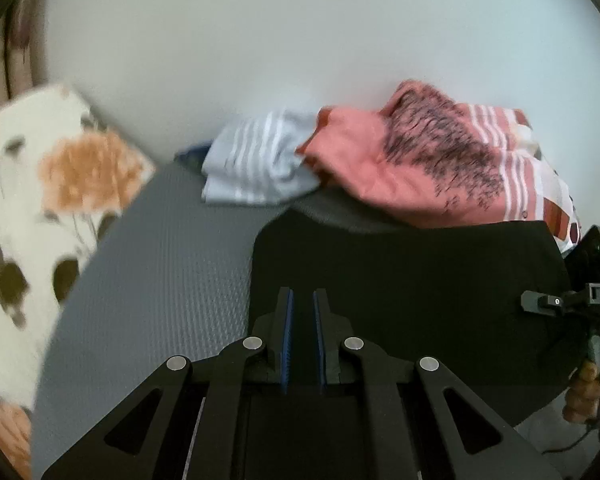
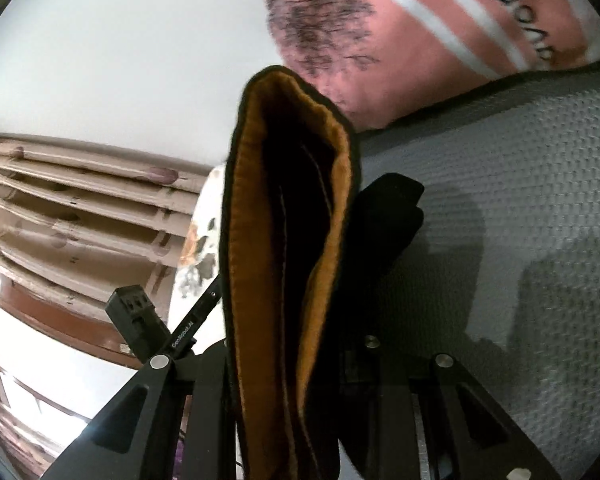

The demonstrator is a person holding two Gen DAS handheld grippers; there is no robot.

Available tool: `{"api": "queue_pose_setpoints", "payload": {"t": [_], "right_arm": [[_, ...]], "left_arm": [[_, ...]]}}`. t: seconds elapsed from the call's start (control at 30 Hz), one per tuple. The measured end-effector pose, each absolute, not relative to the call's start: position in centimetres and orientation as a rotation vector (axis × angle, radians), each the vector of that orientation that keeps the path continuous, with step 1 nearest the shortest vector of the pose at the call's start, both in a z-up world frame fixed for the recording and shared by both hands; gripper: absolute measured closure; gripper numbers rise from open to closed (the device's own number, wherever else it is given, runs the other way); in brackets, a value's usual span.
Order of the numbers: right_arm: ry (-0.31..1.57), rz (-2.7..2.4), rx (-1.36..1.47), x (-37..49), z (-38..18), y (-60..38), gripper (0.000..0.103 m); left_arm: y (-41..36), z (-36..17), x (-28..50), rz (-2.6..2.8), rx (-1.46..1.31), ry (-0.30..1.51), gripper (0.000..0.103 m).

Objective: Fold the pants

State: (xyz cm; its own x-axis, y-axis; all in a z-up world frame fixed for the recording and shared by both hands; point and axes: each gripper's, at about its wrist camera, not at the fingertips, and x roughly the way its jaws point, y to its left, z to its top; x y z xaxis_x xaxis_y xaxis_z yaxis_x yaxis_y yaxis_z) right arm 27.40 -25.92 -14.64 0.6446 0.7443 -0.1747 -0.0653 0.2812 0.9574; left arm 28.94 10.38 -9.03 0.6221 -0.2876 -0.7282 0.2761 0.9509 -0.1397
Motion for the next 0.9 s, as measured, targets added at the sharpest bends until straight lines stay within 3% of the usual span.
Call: {"api": "queue_pose_setpoints", "payload": {"t": [0.1, 0.17, 0.23, 0.3, 0.47, 0.67, 0.9], "right_arm": [[0.713, 0.592, 1.166, 27.4, -15.4, -26.2, 0.08], [0.719, 0.586, 1.163, 27.3, -16.0, -26.6, 0.08], [0.731, 0.573, 1.132, 27.3, -16.2, -26.8, 0.081], [0.745, 0.562, 1.093, 27.2, -16.3, -26.8, 0.08], [0.755, 0.537, 1.034, 26.7, -16.2, -26.1, 0.08], [0.776, 0.488, 0.948, 25.7, -16.3, -25.1, 0.072], [0.769, 0.461, 0.919, 26.4, -16.1, -25.2, 0.071]], "left_arm": [[11.8, -10.2, 29.6, -0.32, -0.082, 0.879, 0.091], [12.4, -11.0, 30.2, -0.346, -0.109, 0.923, 0.084], [12.3, -12.1, 30.9, -0.37, -0.104, 0.972, 0.062], [12.3, -12.7, 31.2, -0.384, -0.1, 0.981, 0.055], [12.0, -14.5, 32.2, -0.376, -0.09, 1.029, 0.047], [10.9, -15.6, 31.4, -0.431, -0.078, 1.017, 0.049], [10.4, -14.5, 30.3, -0.398, -0.041, 0.957, 0.084]]}}
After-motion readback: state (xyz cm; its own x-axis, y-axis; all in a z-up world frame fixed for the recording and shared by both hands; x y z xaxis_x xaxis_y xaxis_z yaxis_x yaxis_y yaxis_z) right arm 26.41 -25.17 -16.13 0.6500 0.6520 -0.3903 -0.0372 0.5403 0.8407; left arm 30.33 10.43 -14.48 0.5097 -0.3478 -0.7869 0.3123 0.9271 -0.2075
